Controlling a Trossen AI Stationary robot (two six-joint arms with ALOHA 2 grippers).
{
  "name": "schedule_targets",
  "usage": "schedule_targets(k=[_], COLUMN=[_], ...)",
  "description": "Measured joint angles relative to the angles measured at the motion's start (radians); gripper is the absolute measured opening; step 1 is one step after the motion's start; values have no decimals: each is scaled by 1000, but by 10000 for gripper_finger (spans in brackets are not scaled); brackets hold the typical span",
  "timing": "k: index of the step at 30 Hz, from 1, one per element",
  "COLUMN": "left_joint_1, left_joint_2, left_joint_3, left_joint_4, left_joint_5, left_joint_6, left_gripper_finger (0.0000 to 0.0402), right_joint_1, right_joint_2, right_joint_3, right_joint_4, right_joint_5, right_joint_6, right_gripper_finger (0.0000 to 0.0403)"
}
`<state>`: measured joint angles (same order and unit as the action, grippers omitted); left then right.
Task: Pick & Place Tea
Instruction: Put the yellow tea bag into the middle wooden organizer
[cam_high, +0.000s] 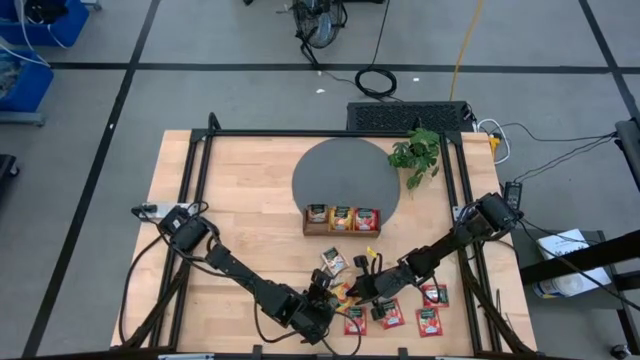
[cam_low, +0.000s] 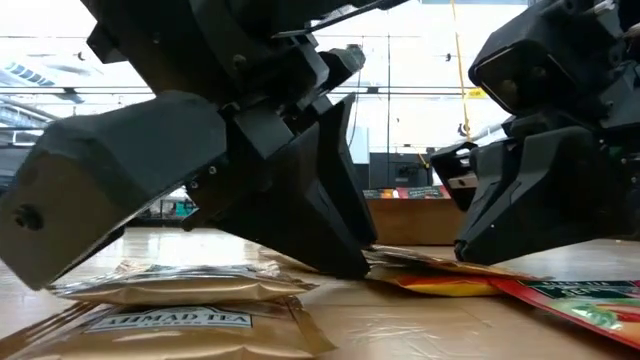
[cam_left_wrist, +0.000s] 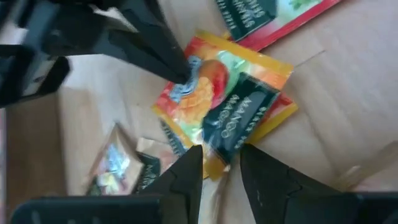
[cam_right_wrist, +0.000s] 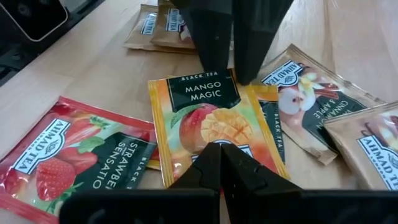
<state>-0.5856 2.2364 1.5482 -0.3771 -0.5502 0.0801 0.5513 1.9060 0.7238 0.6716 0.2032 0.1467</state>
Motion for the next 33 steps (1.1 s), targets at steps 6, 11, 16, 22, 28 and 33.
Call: schedule_targets(k=[6,11,16,22,28,33], left_joint_1=[9,7,3,-19,-59,-107], left_joint_2=[0,0,0,-6,-60,-114], left_joint_3=[0,0,0,-1,-1,-1], left_joint_4=[21,31,31,26,-29,-70], left_joint_5=[4,-1,-49,-170,-244,-248], left_joint_6=[14,46,72,193,304,337], left_gripper_finger=[109,64,9,6,4,4], right_joint_1=[-4,-4,-4,-5,7,23], right_joint_2=[0,0,0,0,-60,-184], right_joint_3=[0,0,0,0,-1,-1], right_joint_4=[2,3,4,30,83,72], right_joint_5=[-3,-2,2,5,5,-16], right_joint_6=[11,10,-2,-44,-144,-222], right_gripper_finger=[0,0,0,0,4,39])
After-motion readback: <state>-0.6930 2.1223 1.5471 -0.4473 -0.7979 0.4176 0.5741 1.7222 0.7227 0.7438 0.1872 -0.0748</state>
